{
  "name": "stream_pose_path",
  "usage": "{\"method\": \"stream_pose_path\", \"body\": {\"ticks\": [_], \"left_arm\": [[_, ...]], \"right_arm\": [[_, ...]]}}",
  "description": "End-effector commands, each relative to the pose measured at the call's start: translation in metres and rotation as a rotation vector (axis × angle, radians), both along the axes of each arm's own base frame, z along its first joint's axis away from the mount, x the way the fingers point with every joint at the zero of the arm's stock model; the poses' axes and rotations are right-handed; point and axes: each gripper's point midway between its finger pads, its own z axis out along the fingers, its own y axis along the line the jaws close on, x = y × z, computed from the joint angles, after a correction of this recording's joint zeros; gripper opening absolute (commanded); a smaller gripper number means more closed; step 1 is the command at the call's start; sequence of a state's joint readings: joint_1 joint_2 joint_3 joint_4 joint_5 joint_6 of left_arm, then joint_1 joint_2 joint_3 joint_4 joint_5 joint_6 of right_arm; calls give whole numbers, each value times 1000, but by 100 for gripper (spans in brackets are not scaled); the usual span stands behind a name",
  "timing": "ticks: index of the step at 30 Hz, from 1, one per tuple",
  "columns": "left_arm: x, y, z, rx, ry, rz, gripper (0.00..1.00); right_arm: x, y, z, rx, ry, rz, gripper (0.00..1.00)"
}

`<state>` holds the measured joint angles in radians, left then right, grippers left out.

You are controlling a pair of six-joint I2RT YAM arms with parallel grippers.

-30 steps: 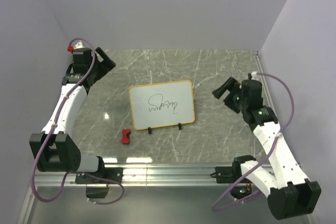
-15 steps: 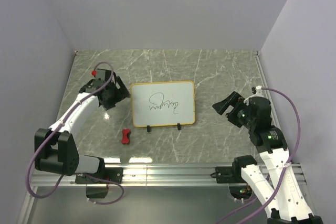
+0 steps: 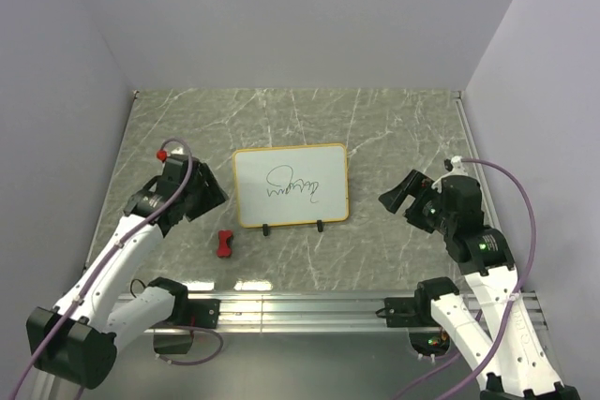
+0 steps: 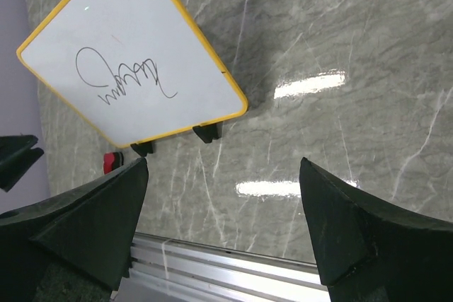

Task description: Erase the whiteboard

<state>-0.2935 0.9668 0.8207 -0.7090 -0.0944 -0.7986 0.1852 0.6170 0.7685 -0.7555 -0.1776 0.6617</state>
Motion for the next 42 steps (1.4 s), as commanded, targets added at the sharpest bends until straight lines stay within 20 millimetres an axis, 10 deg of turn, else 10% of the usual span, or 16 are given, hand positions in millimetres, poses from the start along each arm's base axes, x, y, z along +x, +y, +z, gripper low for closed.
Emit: {"method": "stream_pose_path", "body": {"ticks": [1,15,30,42], "left_arm": [[-23,-8,-20,-45,109,31,64],[-53,-26,-76,-62,242,91,91],[-59,-15,-120,15,297,138,79],[-66,-22,-129,10,301,112,48]], "right_arm": [[2,0,3,-28,-23,19,94],[1,5,-10,-29,9,52,94],[-10,-3,-17,-80,35,52,94],[-4,-2,-23,-79,44,51,93]]}}
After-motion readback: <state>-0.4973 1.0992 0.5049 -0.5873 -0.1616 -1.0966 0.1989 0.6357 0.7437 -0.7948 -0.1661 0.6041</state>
